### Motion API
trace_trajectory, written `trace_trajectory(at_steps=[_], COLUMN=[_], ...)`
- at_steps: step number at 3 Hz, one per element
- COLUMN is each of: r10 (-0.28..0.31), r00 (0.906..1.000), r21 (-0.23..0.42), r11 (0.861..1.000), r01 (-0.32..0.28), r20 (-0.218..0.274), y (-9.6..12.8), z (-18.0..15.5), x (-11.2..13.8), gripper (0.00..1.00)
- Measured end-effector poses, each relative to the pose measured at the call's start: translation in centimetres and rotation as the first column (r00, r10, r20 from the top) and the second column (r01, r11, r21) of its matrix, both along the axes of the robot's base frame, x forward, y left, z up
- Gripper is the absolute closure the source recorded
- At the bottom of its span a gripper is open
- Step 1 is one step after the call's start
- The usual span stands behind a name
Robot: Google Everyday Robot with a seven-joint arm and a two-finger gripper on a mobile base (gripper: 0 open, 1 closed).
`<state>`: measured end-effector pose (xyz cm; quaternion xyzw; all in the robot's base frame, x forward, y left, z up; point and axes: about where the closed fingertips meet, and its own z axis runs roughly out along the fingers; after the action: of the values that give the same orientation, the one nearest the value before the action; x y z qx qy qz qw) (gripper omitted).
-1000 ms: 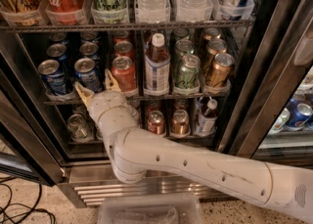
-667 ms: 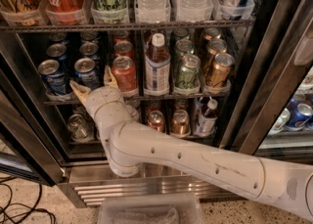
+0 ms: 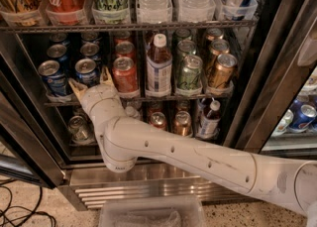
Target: Pick pepsi can from middle shelf of fridge
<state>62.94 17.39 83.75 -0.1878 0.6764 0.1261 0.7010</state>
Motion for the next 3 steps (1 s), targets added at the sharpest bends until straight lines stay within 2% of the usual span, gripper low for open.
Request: trace_trajectory(at_steps=[2, 3], r10=[0.004, 0.001], r00=[0.9998, 0.999], r21=[0.006, 0.003], r11=[1.0, 1.0], r01=[-0.004, -0.001], r20=[-0.022, -0.045], y=[1.0, 0.9], z=[-0.6, -1.9], x=[0.7, 0.6], gripper=[0.33, 0.52])
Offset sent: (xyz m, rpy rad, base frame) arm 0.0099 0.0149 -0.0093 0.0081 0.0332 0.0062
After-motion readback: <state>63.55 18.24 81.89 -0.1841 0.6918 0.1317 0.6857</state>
